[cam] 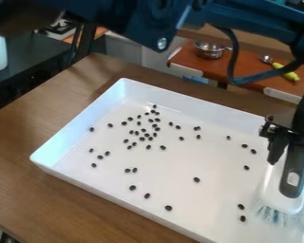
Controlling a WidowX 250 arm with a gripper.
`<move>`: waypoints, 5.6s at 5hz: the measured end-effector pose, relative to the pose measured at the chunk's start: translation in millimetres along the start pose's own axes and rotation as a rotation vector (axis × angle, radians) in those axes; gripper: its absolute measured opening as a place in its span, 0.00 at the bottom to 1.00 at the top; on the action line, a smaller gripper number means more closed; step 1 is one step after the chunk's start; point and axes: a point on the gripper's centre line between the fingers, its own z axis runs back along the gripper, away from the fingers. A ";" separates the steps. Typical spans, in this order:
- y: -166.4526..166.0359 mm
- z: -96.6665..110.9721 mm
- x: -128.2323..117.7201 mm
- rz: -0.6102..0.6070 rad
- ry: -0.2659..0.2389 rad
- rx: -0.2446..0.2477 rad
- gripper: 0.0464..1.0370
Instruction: Sweep into pile
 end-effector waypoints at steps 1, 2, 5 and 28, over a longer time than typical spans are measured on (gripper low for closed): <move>1.5 -1.3 -1.7 -0.009 0.004 -0.008 0.48; 11.3 -2.2 1.5 0.010 0.023 -0.013 0.47; 46.9 -6.4 16.4 0.030 0.071 0.040 0.47; 81.8 7.9 -40.9 -0.097 -0.035 0.095 0.47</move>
